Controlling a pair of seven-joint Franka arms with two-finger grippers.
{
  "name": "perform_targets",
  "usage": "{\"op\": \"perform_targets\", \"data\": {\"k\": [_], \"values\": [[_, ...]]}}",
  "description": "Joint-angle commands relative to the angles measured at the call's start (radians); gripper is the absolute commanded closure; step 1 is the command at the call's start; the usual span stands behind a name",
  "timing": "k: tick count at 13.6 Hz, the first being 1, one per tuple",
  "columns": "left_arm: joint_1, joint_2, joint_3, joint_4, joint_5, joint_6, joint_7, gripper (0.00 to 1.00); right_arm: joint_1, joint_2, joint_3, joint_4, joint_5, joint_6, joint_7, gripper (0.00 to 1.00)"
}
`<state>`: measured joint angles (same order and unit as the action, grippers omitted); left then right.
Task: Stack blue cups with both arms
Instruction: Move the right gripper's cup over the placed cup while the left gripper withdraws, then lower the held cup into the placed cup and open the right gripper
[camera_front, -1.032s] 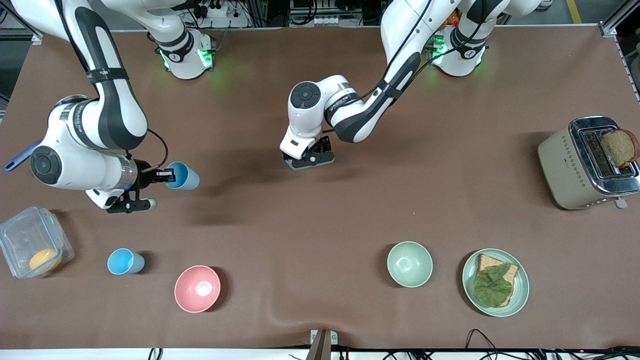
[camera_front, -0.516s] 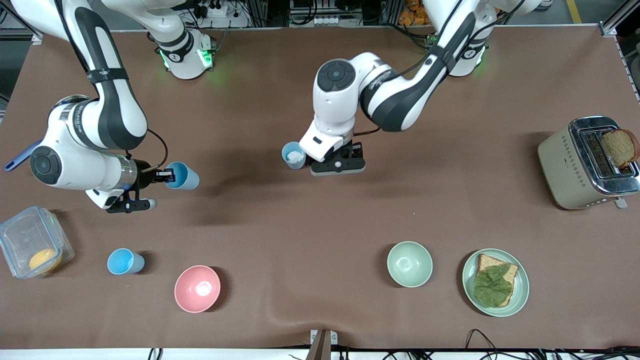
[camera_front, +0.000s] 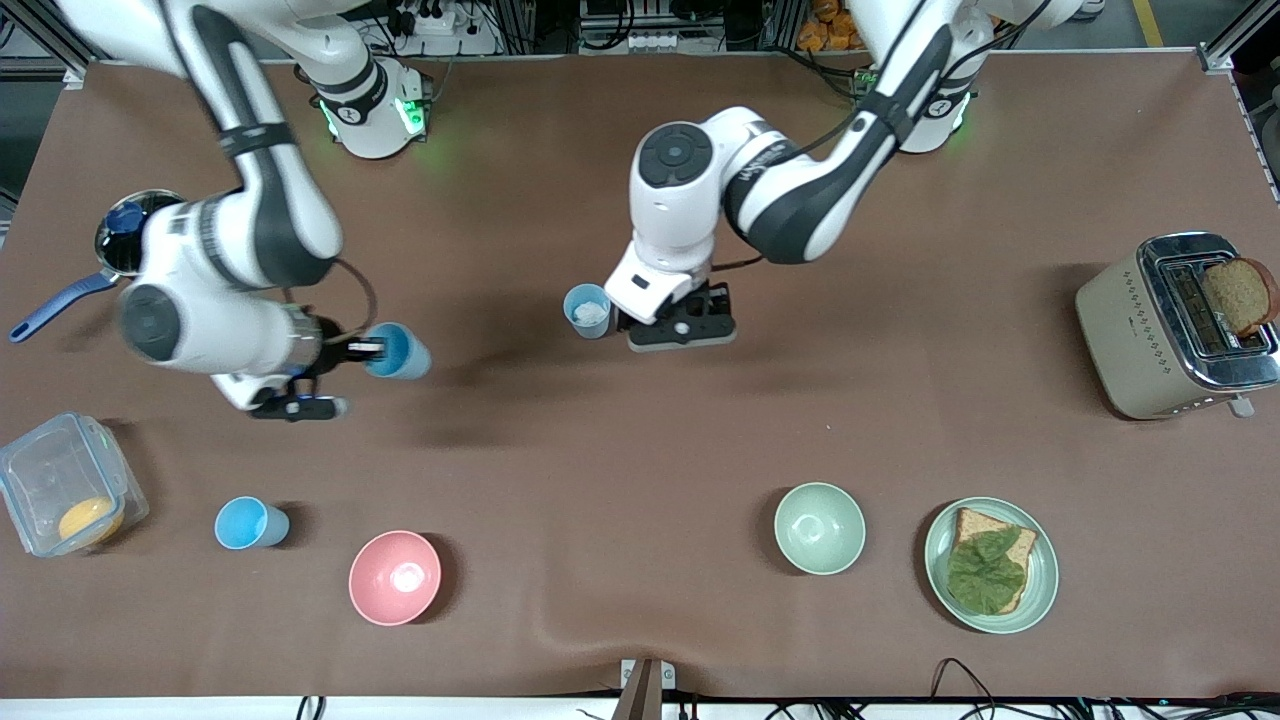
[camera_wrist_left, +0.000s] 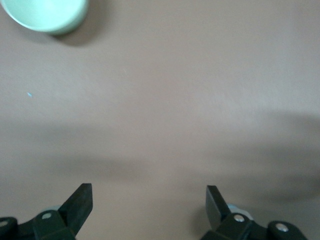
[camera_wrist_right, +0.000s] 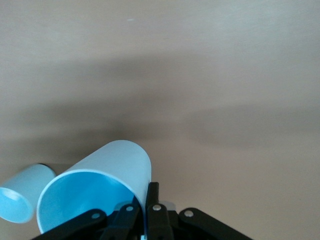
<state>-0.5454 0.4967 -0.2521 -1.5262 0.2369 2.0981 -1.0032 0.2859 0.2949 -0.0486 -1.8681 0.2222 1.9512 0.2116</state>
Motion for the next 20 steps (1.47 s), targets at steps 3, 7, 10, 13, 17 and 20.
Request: {"op": "perform_targets", "data": {"k": [3, 7, 10, 13, 17, 20], "values": [[0.074, -0.060, -0.004, -0.018, -0.036, -0.020, -0.014, 0.00, 0.082, -0.005, -0.002, 0.010, 0.029, 0.009, 0.145, 1.00], [0.145, -0.110, -0.004, -0.018, -0.036, -0.070, -0.002, 0.00, 0.211, -0.005, -0.002, 0.032, 0.040, 0.028, 0.349, 1.00], [0.223, -0.174, -0.006, -0.017, -0.036, -0.148, 0.061, 0.00, 0.288, 0.015, 0.000, 0.027, 0.061, 0.064, 0.457, 1.00], [0.327, -0.228, -0.006, -0.017, -0.054, -0.185, 0.184, 0.00, 0.373, 0.052, -0.002, 0.018, 0.114, 0.144, 0.526, 1.00], [0.481, -0.288, -0.006, -0.015, -0.105, -0.216, 0.374, 0.00, 0.441, 0.084, -0.005, 0.009, 0.105, 0.175, 0.583, 1.00], [0.571, -0.332, -0.006, -0.011, -0.157, -0.286, 0.543, 0.00, 0.420, 0.066, -0.008, 0.009, 0.100, 0.118, 0.578, 1.00]]}}
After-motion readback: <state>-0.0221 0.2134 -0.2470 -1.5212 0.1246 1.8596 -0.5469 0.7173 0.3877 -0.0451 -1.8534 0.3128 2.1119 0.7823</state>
